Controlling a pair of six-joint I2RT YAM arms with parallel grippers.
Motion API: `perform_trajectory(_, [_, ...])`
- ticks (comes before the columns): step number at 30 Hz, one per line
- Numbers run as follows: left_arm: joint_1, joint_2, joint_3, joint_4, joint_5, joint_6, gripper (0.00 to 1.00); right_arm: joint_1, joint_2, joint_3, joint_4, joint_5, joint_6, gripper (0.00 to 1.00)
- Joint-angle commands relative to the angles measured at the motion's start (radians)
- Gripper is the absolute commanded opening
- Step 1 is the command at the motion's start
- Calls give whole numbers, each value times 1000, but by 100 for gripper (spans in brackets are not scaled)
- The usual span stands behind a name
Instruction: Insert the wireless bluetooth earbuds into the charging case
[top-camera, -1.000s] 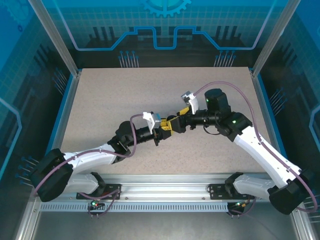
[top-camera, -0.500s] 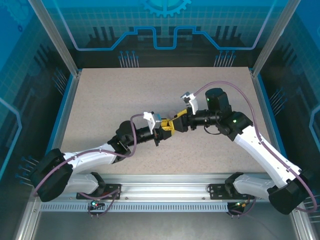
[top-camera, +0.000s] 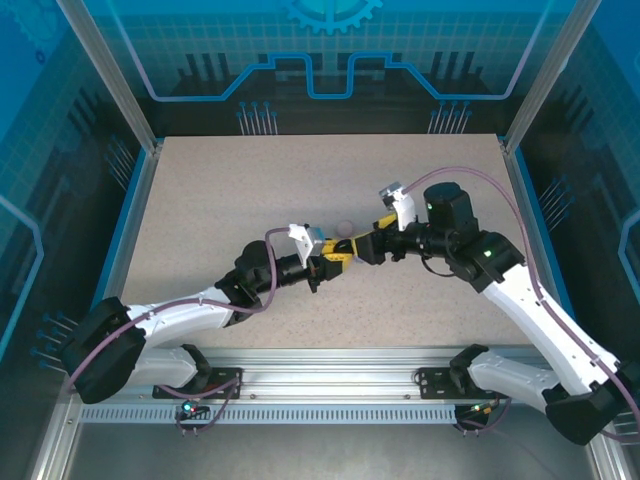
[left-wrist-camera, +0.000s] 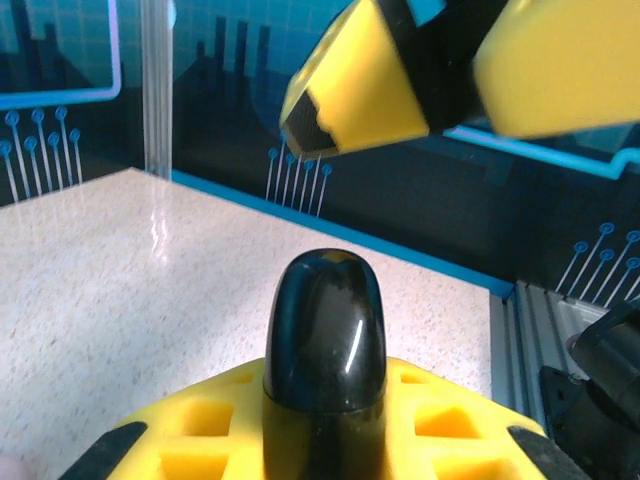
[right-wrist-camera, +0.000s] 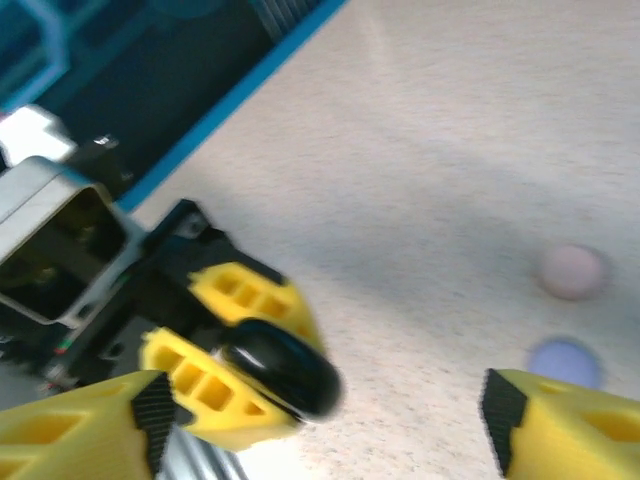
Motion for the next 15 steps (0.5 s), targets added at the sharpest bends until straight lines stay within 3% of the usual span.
perform_trajectory(1, [-4,-28,30,-103,-66,-40,0,-11,-77,-12,-65,271,0,98])
perform_trajectory(3, [2,-28,31,-166,-83,-76,1,-29,-107,-46,-64,310,7,100])
perform_trajectory(7, [80,16,36,-234,6,-267,0,-96,-129,-96,-74,306,41,100])
perform_trajectory(15, [175,294,75,-172,153,-575,0,-161,-124,-158,-45,265,78,100])
